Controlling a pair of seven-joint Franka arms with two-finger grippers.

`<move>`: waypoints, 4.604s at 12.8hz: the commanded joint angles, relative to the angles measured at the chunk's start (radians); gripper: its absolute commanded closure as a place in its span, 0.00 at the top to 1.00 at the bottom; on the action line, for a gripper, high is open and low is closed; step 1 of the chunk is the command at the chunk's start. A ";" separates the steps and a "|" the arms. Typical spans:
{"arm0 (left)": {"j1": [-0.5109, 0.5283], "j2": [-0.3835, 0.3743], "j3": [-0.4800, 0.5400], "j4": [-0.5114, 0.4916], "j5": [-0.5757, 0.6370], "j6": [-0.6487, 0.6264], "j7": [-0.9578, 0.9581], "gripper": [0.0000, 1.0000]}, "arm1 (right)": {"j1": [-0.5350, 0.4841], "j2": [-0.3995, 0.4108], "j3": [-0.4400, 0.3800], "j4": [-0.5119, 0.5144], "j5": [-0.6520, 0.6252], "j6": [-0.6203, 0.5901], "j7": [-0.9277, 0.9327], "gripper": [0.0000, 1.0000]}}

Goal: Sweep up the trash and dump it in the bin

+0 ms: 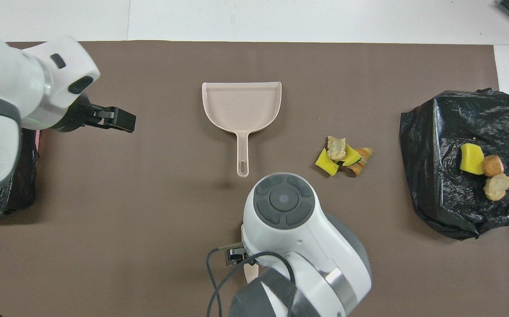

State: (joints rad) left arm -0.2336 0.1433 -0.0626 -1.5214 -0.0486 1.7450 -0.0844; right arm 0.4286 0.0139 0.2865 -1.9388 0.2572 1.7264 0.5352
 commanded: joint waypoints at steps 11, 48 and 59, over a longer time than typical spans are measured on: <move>-0.338 0.316 0.012 -0.065 0.078 0.393 -0.431 1.00 | 0.215 -0.108 -0.003 -0.483 0.163 0.465 0.196 1.00; -0.358 0.159 0.009 -0.267 0.101 0.271 0.710 0.00 | -0.490 -0.074 -0.013 -0.264 -0.660 0.145 -0.406 0.00; -0.409 0.164 0.010 -0.309 0.154 0.288 0.701 0.00 | -0.485 0.086 -0.006 -0.247 -0.442 0.251 -0.278 0.00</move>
State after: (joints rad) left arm -0.6238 0.3393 -0.0668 -1.7792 0.0752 2.0245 0.6038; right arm -0.0587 0.0763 0.2716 -2.1922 -0.2599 1.9430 0.2177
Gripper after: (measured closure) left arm 0.687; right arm 0.740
